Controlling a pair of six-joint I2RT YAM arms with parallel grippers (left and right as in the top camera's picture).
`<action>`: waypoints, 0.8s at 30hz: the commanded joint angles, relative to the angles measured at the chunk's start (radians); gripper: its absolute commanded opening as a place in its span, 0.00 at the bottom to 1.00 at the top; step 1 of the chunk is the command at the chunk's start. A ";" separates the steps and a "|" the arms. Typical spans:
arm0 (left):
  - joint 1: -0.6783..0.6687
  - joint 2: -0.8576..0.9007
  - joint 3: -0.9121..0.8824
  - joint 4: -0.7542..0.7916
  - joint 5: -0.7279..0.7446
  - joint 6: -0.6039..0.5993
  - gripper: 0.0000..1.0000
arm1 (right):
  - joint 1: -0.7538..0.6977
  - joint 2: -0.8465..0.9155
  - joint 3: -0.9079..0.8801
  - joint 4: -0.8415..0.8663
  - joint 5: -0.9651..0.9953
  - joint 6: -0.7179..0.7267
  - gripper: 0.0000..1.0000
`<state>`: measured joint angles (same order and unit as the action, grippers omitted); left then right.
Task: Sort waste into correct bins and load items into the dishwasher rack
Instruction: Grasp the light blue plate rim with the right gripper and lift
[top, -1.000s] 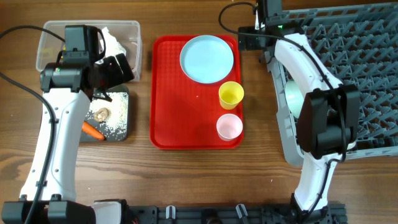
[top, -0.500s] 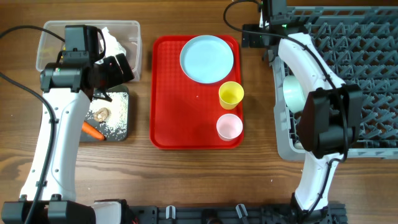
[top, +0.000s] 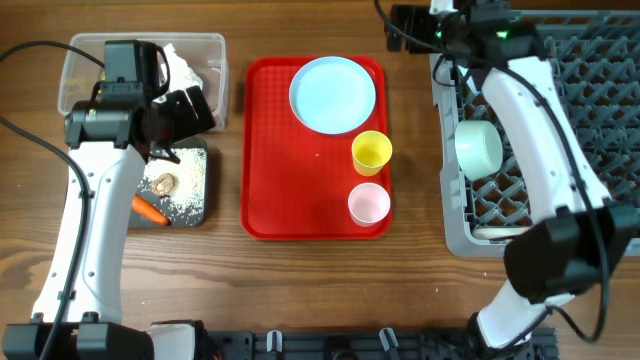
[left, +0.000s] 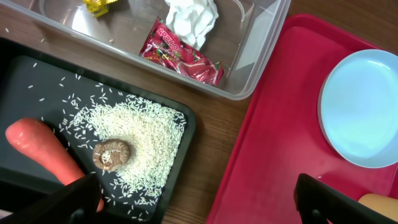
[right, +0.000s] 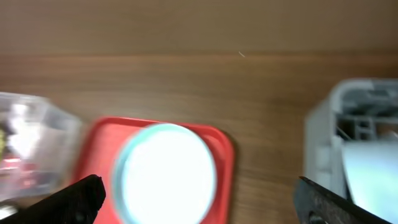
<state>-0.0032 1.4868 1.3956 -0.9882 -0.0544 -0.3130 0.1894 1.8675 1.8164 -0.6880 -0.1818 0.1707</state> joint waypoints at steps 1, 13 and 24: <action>0.006 0.002 -0.003 0.000 0.005 -0.010 1.00 | 0.041 0.022 -0.007 -0.012 -0.060 0.069 1.00; 0.006 0.002 -0.003 0.000 0.005 -0.010 1.00 | 0.121 0.141 -0.041 -0.095 0.070 0.231 1.00; 0.006 0.002 -0.003 0.000 0.005 -0.010 1.00 | 0.142 0.248 -0.044 -0.082 0.117 0.233 0.71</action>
<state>-0.0032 1.4868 1.3956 -0.9886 -0.0544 -0.3134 0.3164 2.0518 1.7805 -0.7765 -0.0959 0.3996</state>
